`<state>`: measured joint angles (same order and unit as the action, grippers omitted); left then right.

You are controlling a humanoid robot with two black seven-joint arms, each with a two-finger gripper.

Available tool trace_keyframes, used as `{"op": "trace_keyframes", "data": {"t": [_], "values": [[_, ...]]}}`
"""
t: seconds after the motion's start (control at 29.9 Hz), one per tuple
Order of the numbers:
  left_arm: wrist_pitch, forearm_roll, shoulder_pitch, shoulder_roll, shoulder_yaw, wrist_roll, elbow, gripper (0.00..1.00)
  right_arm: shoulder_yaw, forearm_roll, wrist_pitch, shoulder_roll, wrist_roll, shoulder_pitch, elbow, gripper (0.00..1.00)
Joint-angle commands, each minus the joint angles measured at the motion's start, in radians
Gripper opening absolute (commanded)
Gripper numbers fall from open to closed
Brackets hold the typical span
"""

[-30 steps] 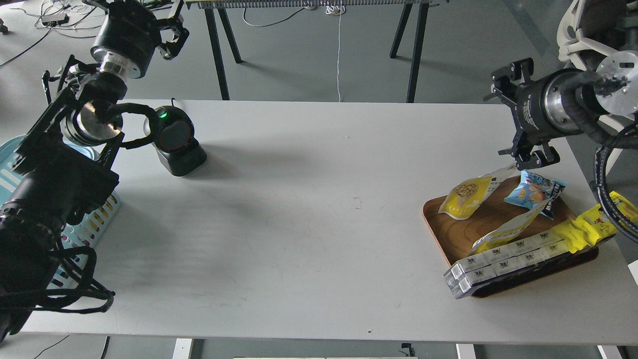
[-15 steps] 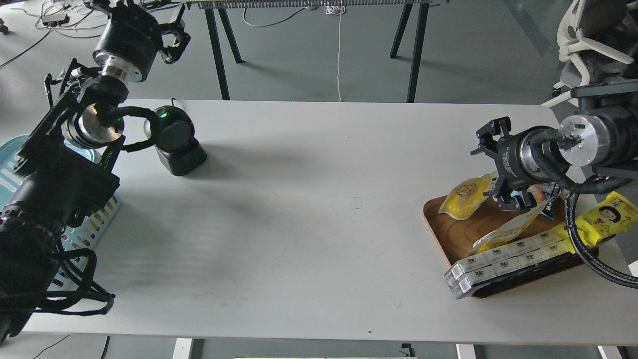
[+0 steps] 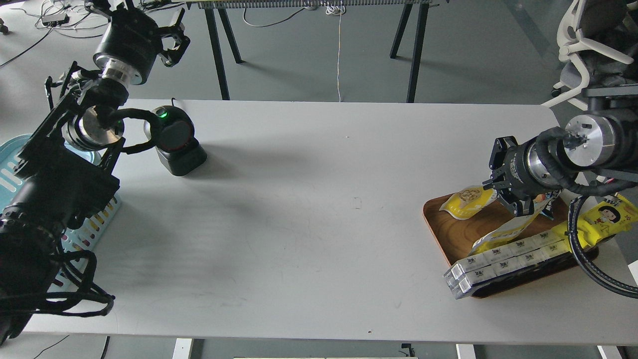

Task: Scan snack and place in basket
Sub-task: 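Lower the right gripper and grasp the yellow snack packet on the tray, then lift the yellow packet and carry it toward the barcode scanner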

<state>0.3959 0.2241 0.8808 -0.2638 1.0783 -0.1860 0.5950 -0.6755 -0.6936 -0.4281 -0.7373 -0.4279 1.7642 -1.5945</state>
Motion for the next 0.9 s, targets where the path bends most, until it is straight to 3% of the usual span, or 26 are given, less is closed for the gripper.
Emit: {"op": "trace_keyframes", "data": {"t": [0.0, 0.27, 0.47, 0.6, 0.87], "values": [[0.000, 0.000, -0.002, 0.000, 0.000, 0.000, 0.000, 1.00, 0.001, 0.005, 0.000, -0.002, 0.000, -0.014, 0.001, 0.00], [0.000, 0.000, 0.000, 0.000, 0.000, 0.000, 0.000, 1.00, 0.094, 0.003, -0.009, -0.106, -0.009, 0.018, -0.027, 0.00], [0.000, 0.000, -0.002, -0.002, 0.000, 0.000, 0.000, 1.00, 0.136, -0.004, -0.037, -0.152, -0.015, 0.164, -0.056, 0.00], [-0.002, 0.000, -0.002, 0.003, 0.000, 0.000, 0.000, 1.00, 0.146, -0.033, -0.037, -0.099, -0.014, 0.236, -0.053, 0.00], [-0.002, 0.000, -0.002, 0.006, 0.002, -0.001, 0.000, 1.00, 0.255, -0.047, -0.040, 0.148, -0.011, 0.192, 0.037, 0.00]]}}
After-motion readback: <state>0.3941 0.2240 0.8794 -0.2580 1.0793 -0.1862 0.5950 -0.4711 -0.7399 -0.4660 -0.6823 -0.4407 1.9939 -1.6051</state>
